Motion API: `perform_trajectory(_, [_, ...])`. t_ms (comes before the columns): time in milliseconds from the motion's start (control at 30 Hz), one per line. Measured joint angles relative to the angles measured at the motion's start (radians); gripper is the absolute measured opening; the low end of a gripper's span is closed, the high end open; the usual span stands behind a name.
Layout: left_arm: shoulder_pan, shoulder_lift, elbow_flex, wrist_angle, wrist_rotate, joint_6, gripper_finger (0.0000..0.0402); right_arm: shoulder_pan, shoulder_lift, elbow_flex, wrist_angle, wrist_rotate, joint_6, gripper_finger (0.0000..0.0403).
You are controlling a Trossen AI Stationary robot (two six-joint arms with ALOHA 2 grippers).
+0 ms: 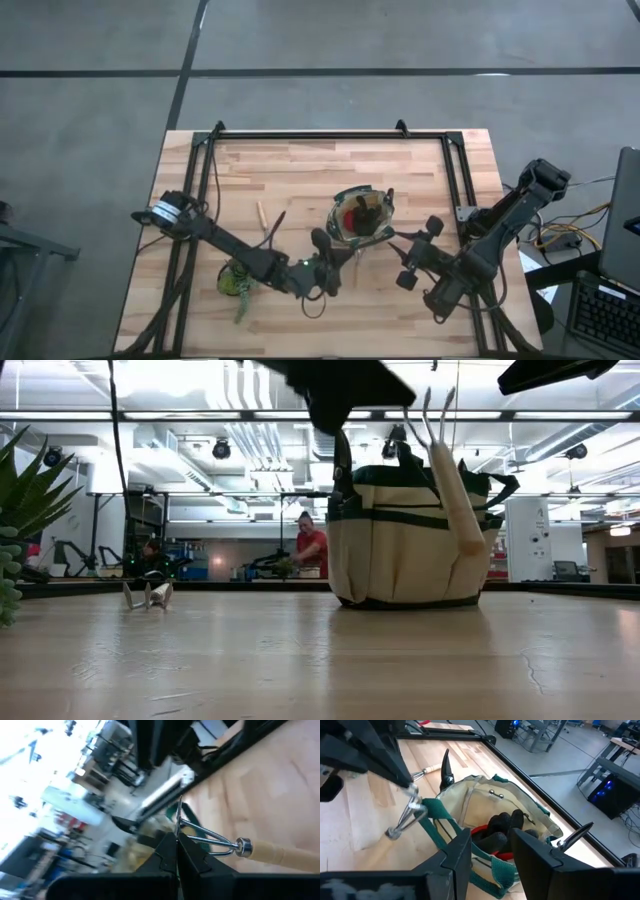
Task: Pick & Place Garden tools in Gardening bag
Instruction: Put the bottom brown hand rake into the green gardening bag
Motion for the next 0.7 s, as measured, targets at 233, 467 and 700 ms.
perform_trajectory(233, [0.002,0.000,0.031,0.024,-0.092,0.207,0.0001,0.000,-0.009,-0.004,-0.011,0.000,0.001,0.0125])
perform_trajectory(467, [0.029,0.000,0.030,0.170,-0.112,0.482,0.0001,-0.001,-0.009,-0.009,-0.011,0.002,0.001,0.0117])
perform_trajectory(700, [0.065,0.002,0.027,0.173,-0.090,0.547,0.0001,-0.001,-0.009,-0.010,-0.011,0.003,0.001,0.0121])
